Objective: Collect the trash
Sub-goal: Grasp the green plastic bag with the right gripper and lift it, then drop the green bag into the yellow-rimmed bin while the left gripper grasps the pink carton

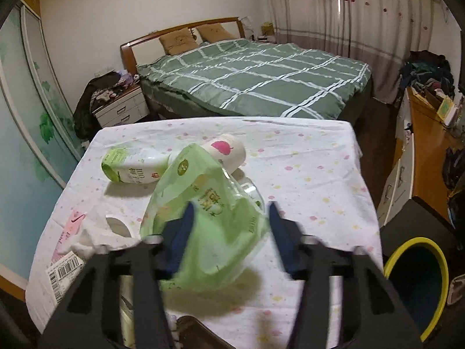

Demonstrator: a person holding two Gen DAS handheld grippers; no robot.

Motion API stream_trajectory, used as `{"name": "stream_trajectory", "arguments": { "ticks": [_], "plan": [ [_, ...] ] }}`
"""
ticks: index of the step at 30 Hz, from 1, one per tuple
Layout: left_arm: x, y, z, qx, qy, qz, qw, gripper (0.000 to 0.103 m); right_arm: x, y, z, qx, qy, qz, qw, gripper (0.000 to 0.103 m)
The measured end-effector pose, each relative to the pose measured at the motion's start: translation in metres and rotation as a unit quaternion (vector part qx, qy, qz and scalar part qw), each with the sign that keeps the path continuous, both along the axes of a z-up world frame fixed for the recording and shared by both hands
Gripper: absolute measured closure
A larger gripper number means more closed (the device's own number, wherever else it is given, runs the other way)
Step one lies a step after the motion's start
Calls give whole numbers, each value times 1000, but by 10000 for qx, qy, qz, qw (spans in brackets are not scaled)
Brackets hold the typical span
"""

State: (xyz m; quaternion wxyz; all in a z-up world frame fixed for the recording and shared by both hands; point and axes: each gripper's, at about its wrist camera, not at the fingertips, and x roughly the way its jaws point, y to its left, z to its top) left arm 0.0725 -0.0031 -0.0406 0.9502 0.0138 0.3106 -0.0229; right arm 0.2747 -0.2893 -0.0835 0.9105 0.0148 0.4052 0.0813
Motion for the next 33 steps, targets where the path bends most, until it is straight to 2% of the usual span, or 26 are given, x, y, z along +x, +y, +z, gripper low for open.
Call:
{"name": "stream_trajectory", "arguments": {
  "ticks": [1, 5, 10, 14, 18, 21, 26, 33],
  "plan": [
    [0, 0, 0, -4, 10, -10, 10000, 4, 2, 2, 0, -42, -20, 1, 10000, 83],
    [2, -3, -2, 20, 42, -40, 10000, 4, -1, 0, 6, 43, -66, 57, 10000, 94],
    [3, -4, -1, 12, 23, -57, 10000, 4, -15, -8, 26, 263, -337, 2, 9991, 96],
    [4, -8, 0, 39, 2, -114, 9999, 4, -35, -24, 53, 381, -715, -166, 9966, 96],
    [4, -14, 0, 45, -11, -207, 9998, 4, -62, -59, 76, 538, -1072, -489, 9916, 96],
    [4, -18, -1, 43, -2, -278, 9996, 4, -85, -95, 83, 513, -1242, -919, 9867, 96],
    [4, -27, -3, 44, 2, -394, 9992, 4, -124, -166, 74, 417, -1262, -1811, 9744, 96],
    [8, -46, -6, 87, 59, -596, 9982, 4, -162, -254, 16, 288, -750, -2958, 9519, 96]
  ]
}}
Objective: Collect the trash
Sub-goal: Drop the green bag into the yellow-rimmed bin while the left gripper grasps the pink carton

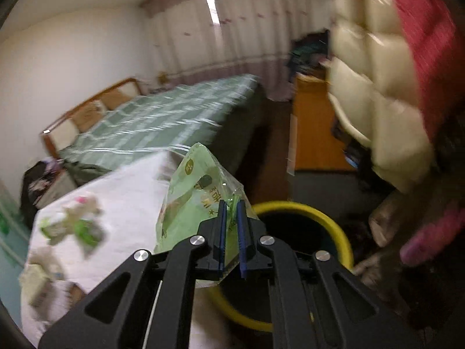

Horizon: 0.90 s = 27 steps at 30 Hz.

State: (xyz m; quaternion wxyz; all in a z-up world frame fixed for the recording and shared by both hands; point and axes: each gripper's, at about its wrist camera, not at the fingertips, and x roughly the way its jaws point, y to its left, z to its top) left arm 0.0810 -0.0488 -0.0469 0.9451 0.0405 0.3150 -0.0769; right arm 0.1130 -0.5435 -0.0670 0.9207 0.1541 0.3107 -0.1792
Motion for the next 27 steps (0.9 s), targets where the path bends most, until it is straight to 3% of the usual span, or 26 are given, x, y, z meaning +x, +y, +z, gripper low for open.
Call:
{"name": "stream_trajectory", "arguments": {
  "ticks": [9, 11, 13, 19, 27],
  "plan": [
    [3, -27, -1, 66, 62, -277, 9996, 4, 6, -53, -65, 396, 669, -514, 9956, 91],
    [4, -29, -1, 106, 72, -284, 9995, 4, 9, -53, -73, 486, 738, -516, 9947, 73],
    [5, -28, -1, 110, 87, -265, 9995, 4, 7, -52, -75, 419, 748, -580, 9946, 66],
    [13, -18, -6, 190, 123, -81, 9997, 4, -2, -42, -66, 302, 597, -517, 9964, 65],
    [47, 15, -31, 251, 449, 550, 9972, 4, -20, -7, -38, 87, 217, -284, 9993, 57]
  ]
}}
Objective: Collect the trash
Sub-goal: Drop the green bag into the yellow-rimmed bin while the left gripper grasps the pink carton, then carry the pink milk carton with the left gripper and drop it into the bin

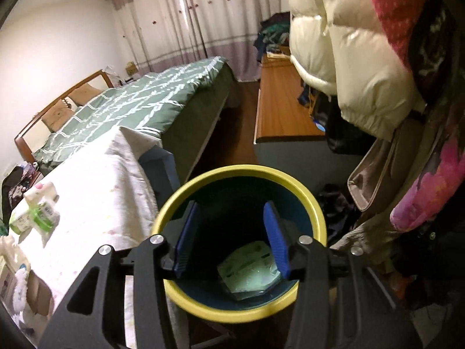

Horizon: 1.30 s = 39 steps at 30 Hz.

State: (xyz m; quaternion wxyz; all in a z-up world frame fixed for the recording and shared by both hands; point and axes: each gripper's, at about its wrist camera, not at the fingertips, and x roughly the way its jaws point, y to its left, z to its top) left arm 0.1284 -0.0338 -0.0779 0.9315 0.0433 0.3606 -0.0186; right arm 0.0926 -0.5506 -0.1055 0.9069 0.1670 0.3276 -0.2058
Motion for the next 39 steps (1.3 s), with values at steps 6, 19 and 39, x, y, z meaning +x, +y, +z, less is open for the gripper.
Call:
{"name": "stream_trajectory", "arguments": {
  "ticks": [6, 19, 39],
  "plan": [
    [25, 13, -28, 48, 226, 184, 9996, 9, -2, 13, 9, -67, -78, 147, 9998, 57],
    [71, 22, -62, -65, 537, 262, 9982, 29, 5, 21, 2, -56, 8, 266, 9996, 56],
    [40, 36, -13, 143, -276, 119, 9994, 62, 3, 29, 7, -98, -104, 384, 9992, 56]
  ]
}}
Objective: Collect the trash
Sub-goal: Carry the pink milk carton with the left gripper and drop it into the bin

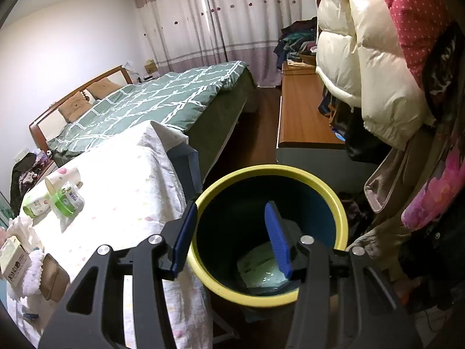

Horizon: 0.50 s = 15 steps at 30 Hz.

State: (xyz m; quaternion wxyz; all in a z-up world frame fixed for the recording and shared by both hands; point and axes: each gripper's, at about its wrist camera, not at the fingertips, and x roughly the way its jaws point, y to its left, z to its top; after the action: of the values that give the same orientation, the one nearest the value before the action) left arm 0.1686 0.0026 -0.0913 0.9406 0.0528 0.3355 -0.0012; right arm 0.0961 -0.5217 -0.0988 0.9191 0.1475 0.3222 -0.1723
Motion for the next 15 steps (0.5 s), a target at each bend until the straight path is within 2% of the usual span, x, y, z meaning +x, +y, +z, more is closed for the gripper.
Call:
{"name": "stream_trajectory", "arguments": {
  "ticks": [7, 11, 15],
  "plan": [
    [-40, -13, 57, 6, -418, -490, 9979, 62, -11, 4, 11, -104, -146, 19, 9998, 56],
    [-57, -45, 84, -155, -535, -1097, 9924, 62, -24, 6, 20, -234, -259, -32, 9994, 56],
    [-58, -93, 97, -244, -567, -1744, 9827, 62, -45, 4, 26, -344, -324, -126, 9988, 56]
  ]
}}
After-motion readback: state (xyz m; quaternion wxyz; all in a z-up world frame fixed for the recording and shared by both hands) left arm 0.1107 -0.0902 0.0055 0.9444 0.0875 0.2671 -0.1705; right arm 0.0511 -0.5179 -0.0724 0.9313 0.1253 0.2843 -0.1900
